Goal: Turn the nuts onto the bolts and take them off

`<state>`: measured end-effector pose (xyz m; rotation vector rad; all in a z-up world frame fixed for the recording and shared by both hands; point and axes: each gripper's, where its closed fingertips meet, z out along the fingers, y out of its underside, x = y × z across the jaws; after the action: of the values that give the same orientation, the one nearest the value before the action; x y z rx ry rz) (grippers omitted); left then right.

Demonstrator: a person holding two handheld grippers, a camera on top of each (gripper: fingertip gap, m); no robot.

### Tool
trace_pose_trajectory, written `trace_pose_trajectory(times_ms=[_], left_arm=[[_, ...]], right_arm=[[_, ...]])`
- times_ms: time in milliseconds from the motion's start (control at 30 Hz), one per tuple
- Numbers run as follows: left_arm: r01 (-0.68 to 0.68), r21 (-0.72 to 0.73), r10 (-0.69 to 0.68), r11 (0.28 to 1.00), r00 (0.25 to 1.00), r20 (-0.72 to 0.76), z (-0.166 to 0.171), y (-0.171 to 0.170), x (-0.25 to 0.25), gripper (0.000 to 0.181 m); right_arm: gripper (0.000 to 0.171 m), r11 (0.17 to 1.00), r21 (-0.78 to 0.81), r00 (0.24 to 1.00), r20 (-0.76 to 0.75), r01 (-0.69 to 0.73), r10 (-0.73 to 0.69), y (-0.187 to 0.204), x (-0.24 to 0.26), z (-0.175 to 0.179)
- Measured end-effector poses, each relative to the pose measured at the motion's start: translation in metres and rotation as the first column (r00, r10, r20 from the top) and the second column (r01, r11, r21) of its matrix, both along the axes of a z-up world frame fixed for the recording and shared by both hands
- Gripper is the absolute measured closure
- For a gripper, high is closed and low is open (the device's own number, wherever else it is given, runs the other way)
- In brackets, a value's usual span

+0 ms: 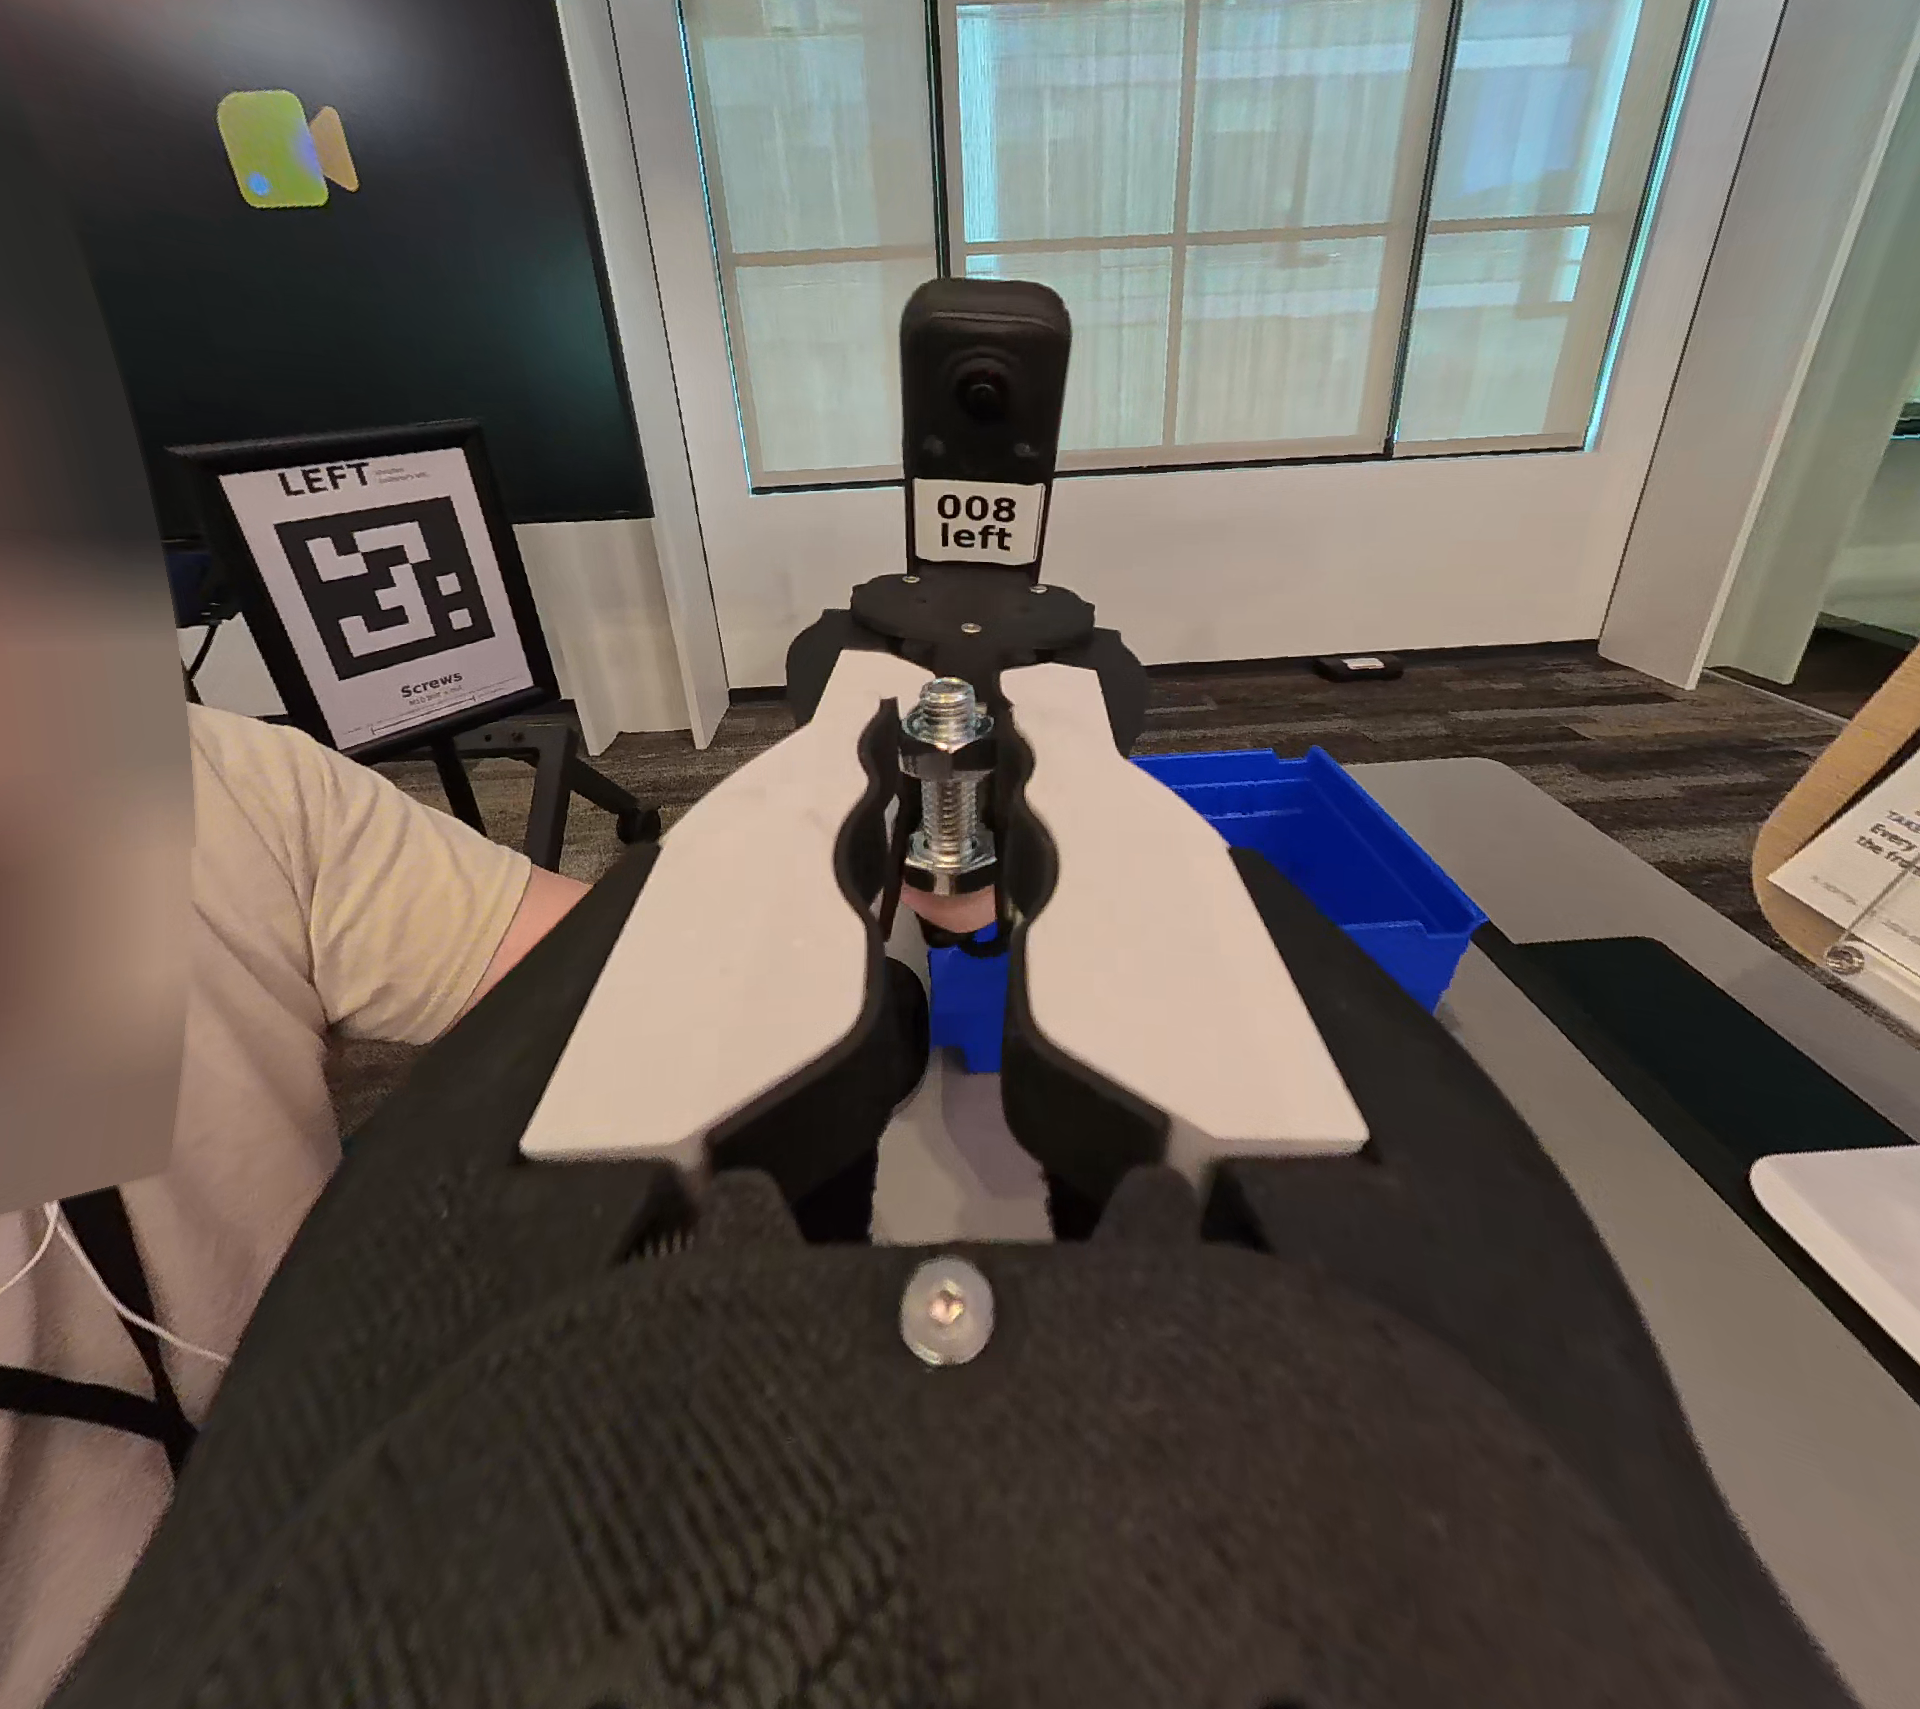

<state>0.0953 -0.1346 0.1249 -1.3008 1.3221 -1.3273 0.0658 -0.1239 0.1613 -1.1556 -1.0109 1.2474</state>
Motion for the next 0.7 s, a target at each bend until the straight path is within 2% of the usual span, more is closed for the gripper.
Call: trace_pose_trajectory(times_ms=[200, 300, 500, 567, 700], left_arm=[[-0.061, 0.066, 0.062, 0.996, 0.998, -0.001, 0.001, 0.005, 0.001, 0.163], [-0.058, 0.078, 0.060, 0.995, 0.998, -0.014, 0.001, 0.003, 0.000, 0.163], [-0.031, 0.046, 0.031, 0.998, 1.000, 0.002, 0.005, -0.001, -0.002, 0.164], [-0.031, 0.051, 0.032, 0.998, 0.999, -0.009, 0.003, -0.001, -0.001, 0.163], [0.006, 0.032, -0.006, 0.999, 1.000, -0.005, 0.004, -0.008, 0.000, 0.163]], right_arm=[[0.153, 0.999, 0.033, 0.999, -0.025, 0.030, -0.029, 0.002, 0.001, 0.003], [0.148, 0.999, 0.034, 0.999, -0.035, 0.035, -0.034, 0.002, 0.004, 0.005], [0.151, 1.000, 0.015, 0.997, -0.079, -0.022, 0.023, -0.002, 0.016, 0.011], [0.144, 0.999, 0.018, 0.997, -0.065, -0.044, 0.045, -0.006, 0.011, 0.009], [0.141, 0.999, 0.053, 1.000, 0.029, -0.005, 0.004, -0.004, -0.002, -0.003]])
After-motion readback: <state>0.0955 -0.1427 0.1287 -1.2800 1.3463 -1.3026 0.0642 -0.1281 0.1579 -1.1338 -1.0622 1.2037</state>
